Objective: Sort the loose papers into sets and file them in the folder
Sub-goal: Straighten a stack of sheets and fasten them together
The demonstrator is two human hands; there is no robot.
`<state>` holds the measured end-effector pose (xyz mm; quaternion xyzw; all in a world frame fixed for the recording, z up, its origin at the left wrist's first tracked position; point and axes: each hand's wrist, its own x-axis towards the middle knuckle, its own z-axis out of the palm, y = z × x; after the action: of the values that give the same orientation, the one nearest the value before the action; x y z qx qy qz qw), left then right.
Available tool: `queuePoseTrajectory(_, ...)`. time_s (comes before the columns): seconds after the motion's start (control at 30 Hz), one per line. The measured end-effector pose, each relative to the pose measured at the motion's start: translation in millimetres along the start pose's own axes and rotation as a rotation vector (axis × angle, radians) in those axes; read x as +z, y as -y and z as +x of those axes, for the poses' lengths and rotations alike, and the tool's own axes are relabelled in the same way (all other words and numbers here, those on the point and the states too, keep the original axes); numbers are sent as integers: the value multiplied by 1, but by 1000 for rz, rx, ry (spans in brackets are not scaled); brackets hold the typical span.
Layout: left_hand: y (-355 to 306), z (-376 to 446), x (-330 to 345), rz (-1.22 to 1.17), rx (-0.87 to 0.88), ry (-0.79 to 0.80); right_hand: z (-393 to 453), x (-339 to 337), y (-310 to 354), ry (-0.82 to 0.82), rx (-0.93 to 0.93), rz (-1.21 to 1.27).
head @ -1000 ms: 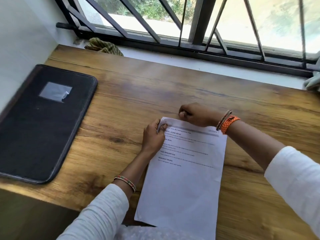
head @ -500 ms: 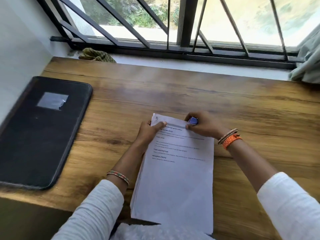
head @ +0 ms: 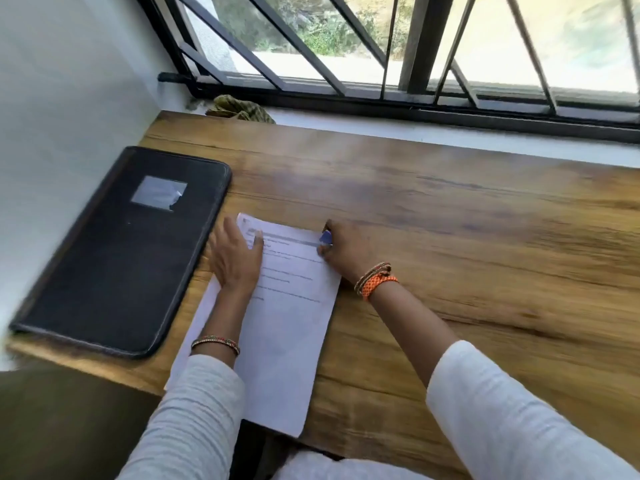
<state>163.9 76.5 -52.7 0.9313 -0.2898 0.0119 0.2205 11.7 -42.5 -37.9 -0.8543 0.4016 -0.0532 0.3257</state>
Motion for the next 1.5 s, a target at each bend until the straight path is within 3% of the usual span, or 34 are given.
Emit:
queuePoseTrajectory(0.1,-38,-17,-5,-168,60,-285,-20,-24,-14,-62,28,41)
queuePoseTrajectory(0.17,-87,-43,-2,-346,170,-319,-47,-54,-38,-207,94,87)
queuePoseTrajectory(0.37,-261,-182,54,-783,645,329,-181,-173,-187,-595,566,-11)
queuePoseTrajectory(0.53,-364,-260,84,-846,818,562,-293,-261,-307,-880,888,17)
queuePoseTrajectory(0.7,-445,-308,111,-678,989,705,-354,-306,-402,-774,1011,-62)
queuePoseTrajectory(0.87,-548,-331,135,-510,1212,719,-366,-310,-445,-354,1042,-97)
queuePoseTrajectory(0.97,-602,-340,153,-418,1268,753,-365,-307,-451,-340,1038,-130)
queuePoseTrajectory(1.13,-658,-344,193,-117,1162,881,-363,-310,-458,-325,1003,-188)
queuePoseTrajectory(1.2,-665,-345,203,-136,1007,1010,-364,-308,-458,-323,999,-196)
queuePoseTrajectory(1.27,-665,-343,204,-295,702,1157,-366,-307,-458,-341,999,-197)
queuePoseTrajectory(1.37,-636,-361,191,-729,106,1351,-367,-305,-461,-380,1002,-153)
queuePoseTrajectory(1.43,-601,-392,177,-839,-12,1403,-367,-303,-461,-401,992,-139)
queuePoseTrajectory(1.5,-582,-420,171,-857,6,1385,-368,-303,-459,-389,989,-143)
